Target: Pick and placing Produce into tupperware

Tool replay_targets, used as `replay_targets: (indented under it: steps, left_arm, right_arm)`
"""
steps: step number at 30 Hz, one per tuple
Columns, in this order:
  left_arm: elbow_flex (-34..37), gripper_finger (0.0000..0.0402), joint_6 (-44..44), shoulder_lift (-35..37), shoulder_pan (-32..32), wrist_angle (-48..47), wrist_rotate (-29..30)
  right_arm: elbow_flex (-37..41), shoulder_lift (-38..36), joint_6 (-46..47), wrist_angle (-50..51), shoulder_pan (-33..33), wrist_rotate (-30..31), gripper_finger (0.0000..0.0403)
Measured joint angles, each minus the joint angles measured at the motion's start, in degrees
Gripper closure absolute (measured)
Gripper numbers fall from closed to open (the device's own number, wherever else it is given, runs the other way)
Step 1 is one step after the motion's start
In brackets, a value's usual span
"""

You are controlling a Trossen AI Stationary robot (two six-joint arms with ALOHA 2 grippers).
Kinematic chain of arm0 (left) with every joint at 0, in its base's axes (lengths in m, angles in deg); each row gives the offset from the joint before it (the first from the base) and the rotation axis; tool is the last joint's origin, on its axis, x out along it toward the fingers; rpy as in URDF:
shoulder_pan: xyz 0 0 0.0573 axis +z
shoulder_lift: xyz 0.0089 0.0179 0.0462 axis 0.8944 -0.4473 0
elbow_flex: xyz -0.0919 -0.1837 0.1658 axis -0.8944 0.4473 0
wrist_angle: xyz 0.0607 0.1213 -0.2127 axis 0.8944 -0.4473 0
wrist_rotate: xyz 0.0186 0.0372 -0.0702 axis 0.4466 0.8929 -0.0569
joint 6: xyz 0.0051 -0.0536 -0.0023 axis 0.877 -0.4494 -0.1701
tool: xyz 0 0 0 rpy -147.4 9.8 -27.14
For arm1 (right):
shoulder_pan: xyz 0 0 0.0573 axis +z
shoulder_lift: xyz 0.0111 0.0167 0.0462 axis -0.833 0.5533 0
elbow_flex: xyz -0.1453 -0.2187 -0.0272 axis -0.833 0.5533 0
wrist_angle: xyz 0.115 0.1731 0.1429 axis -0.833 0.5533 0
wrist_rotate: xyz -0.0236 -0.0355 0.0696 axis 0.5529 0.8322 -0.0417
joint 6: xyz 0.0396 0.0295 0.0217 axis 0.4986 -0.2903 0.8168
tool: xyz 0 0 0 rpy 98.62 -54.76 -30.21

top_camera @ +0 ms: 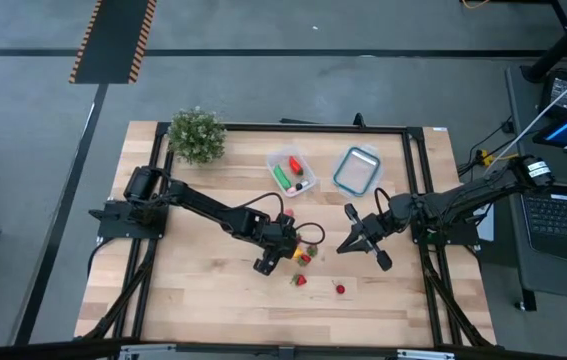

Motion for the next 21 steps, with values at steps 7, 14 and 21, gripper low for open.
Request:
replay_targets:
  steps: [7,14,21]
  left_arm:
    - [0.07,0.0264,-0.08,-0.02,0.00,-0.08,-0.55]
    - [0.11,0.0317,-0.04,0.00,0.00,-0.06,-0.23]
    - [0.11,0.0347,-2.56,0.14,0.00,0.17,-0.43]
  right_arm:
    - [0.00,0.00,0.00,0.00,0.00,0.00,0.0386]
    - [0.00,0.00,0.00,0.00,0.00,0.00,0.0386]
    - [0.00,0.00,0.13,0.02,0.00,0.00,0.0386]
